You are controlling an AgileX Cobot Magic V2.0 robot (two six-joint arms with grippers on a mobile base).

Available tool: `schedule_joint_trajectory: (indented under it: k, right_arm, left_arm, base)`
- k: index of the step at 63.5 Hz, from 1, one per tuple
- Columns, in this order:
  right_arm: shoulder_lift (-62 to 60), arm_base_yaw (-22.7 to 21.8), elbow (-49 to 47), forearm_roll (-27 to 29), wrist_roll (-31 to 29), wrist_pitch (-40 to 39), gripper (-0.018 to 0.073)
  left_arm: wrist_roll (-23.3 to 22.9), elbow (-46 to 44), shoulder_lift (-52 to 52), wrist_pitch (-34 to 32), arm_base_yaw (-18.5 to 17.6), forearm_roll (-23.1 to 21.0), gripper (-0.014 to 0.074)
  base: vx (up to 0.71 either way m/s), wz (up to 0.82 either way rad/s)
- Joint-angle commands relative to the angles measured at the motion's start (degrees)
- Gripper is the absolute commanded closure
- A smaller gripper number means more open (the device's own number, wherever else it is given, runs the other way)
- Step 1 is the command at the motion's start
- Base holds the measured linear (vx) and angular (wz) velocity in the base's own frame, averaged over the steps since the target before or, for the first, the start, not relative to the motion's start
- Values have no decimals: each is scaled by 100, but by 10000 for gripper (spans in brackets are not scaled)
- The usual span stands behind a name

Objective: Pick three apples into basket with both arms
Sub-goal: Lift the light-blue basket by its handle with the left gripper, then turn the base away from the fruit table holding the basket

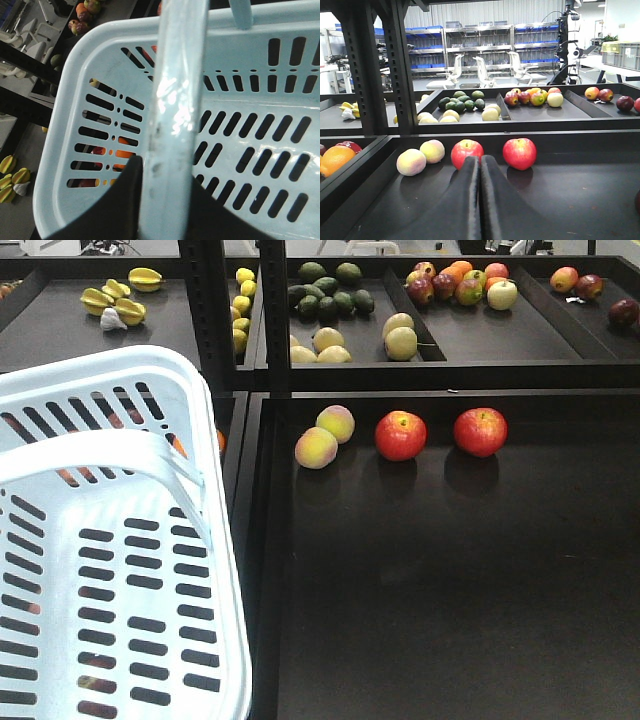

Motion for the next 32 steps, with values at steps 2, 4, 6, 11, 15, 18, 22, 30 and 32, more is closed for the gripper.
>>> schedule_joint_trajectory:
  k: [2, 4, 6, 11, 15, 18, 22, 30, 32]
  right_arm:
    - [-60, -28, 83, -41, -13, -396, 568]
    - [-60, -28, 83, -41, -13, -396, 568]
    - [-60, -28, 83, -41, -13, -396, 568]
    - [-60, -28, 83, -41, -13, -396, 568]
    - [-60, -28, 83, -41, -13, -396, 568]
    - [-60, -28, 83, -41, -13, -396, 568]
    - [-60, -28, 83, -41, -13, -396, 568]
    - [-60, -28, 83, -41, -13, -396, 568]
    - [-60, -28, 83, -41, -13, -396, 568]
  left_arm:
    - [-85, -194, -7, -525, -22, 11, 603]
    - [-85, -194, -7, -525, -22, 11, 603]
    - [-85, -194, -7, -525, -22, 11, 603]
    - [-85, -194, -7, -525, -22, 11, 603]
    - [-85, -194, -7, -525, -22, 11, 603]
    - [-85, -194, -7, -525, -22, 11, 603]
    - [-85, -194, -7, -525, -22, 11, 603]
    - [-85, -194, -7, -525, -22, 11, 603]
    - [-85, -194, -7, -525, -22, 11, 603]
  base:
    - [-1, 2]
    - [-1, 3]
    - [-1, 4]
    - [-1, 4]
    - [-1, 5]
    - [-1, 5]
    - [-2, 6]
    - [-2, 9]
    - [-2, 13]
